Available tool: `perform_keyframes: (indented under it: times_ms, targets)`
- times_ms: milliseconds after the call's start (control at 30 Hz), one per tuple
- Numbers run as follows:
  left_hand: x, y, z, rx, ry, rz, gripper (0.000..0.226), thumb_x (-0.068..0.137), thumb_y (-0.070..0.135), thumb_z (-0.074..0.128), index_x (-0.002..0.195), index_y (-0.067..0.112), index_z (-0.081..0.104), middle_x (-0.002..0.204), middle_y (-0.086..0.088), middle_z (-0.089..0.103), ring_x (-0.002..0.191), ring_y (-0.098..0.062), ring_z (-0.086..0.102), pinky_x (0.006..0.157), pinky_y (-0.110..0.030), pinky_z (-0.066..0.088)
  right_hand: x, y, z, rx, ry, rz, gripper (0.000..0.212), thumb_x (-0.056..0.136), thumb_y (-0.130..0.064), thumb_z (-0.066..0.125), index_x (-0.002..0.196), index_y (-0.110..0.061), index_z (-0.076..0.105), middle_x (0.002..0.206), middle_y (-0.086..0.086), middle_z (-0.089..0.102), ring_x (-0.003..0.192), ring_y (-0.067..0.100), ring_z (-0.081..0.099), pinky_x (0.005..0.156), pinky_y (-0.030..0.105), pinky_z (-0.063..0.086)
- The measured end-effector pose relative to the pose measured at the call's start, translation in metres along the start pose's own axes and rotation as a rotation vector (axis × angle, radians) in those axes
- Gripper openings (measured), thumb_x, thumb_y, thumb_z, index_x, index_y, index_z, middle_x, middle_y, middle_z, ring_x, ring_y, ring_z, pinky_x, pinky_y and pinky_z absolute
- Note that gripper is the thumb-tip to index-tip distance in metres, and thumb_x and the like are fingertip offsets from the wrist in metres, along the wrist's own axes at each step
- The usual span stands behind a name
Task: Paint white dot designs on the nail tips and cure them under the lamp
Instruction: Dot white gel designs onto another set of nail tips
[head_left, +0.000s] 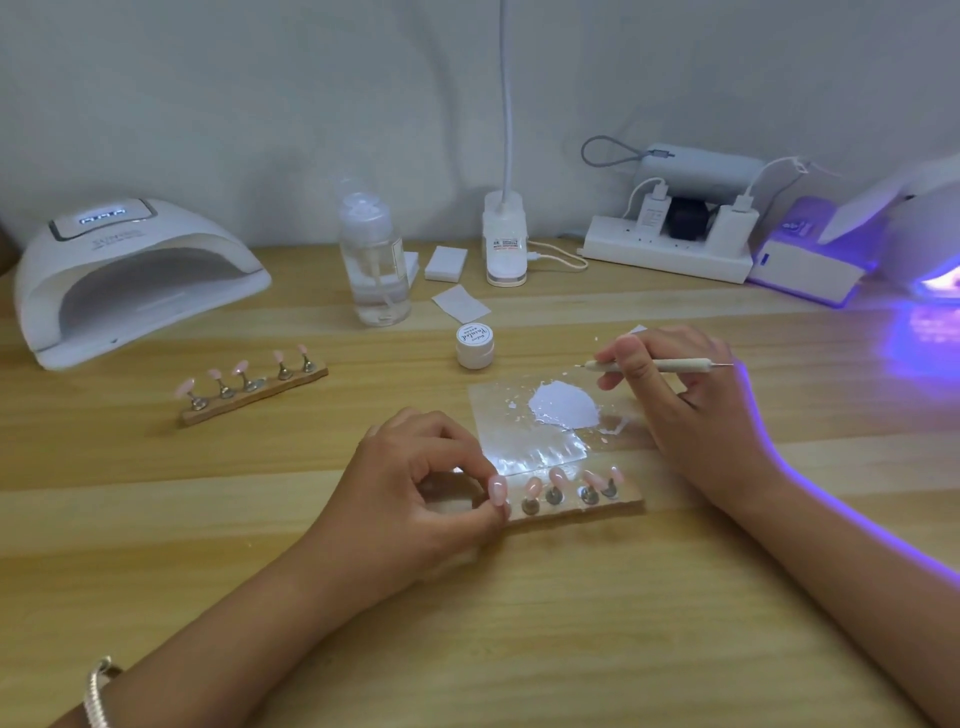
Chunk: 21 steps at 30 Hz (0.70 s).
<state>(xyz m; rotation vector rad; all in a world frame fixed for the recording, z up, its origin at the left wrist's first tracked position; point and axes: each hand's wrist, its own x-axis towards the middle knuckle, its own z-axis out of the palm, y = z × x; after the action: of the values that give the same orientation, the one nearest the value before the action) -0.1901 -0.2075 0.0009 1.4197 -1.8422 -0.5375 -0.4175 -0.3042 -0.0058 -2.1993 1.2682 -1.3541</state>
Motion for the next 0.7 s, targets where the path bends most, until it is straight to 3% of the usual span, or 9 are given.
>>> perform_keyframes:
  times_ms: [67,167,300,467,567,700]
  targets:
    - [-0.002,0.005,-0.001,0.123,-0.003,0.024,0.027,0.065,0.043,0.074,0.092,0.039,0.071,0.097,0.019,0.061,0.101,-0.008,0.055,0.097,-0.030,0.035,0.000,0.000,0.000,-0.001,0.001,0.005,0.046,0.098,-0.047,0.041,0.080,-0.018,0.073,0.076,-0.028,0.064,0.095,0.005,0.059,0.096,0.054,0.042]
    - [-0.002,0.022,0.003,0.270,-0.002,0.114,0.051,0.063,0.056,0.066,0.110,0.038,0.066,0.112,0.022,0.053,0.107,-0.002,0.046,0.097,-0.022,0.026,0.001,0.001,-0.001,0.013,0.005,0.006,0.045,0.098,-0.048,0.041,0.081,-0.020,0.073,0.074,-0.025,0.065,0.095,0.001,0.059,0.094,0.053,0.042]
    - [0.013,0.049,0.026,0.471,0.009,0.213,0.036,0.069,0.056,0.062,0.094,0.034,0.075,0.107,0.014,0.060,0.105,-0.011,0.050,0.089,-0.027,0.026,0.000,0.000,-0.001,0.023,0.013,-0.004,0.044,0.098,-0.048,0.041,0.084,-0.021,0.073,0.073,-0.019,0.067,0.094,0.005,0.060,0.091,0.053,0.044]
    - [0.027,0.059,0.047,0.477,0.033,0.210,0.008,0.069,0.036,0.070,0.066,0.030,0.074,0.083,0.014,0.062,0.084,-0.017,0.059,0.080,-0.030,0.026,-0.002,0.000,-0.003,0.031,0.006,-0.023,0.039,0.100,-0.040,0.048,0.081,-0.018,0.074,0.073,-0.020,0.066,0.091,0.008,0.061,0.088,0.052,0.045]
    - [0.030,0.059,0.050,0.440,0.046,0.229,0.008,0.068,0.032,0.069,0.062,0.030,0.073,0.074,0.015,0.065,0.078,-0.016,0.059,0.078,-0.031,0.027,-0.002,0.000,-0.003,0.048,0.009,-0.019,0.037,0.099,-0.035,0.048,0.080,-0.017,0.074,0.072,-0.019,0.067,0.091,0.006,0.060,0.088,0.049,0.046]
    - [0.022,0.057,0.051,0.565,0.108,0.436,0.016,0.078,0.027,0.066,0.062,0.026,0.071,0.071,0.014,0.069,0.076,-0.014,0.064,0.084,-0.029,0.032,-0.006,0.000,-0.005,0.055,0.017,0.000,0.042,0.100,-0.042,0.047,0.077,-0.018,0.072,0.076,-0.026,0.066,0.094,0.004,0.060,0.086,0.050,0.047]
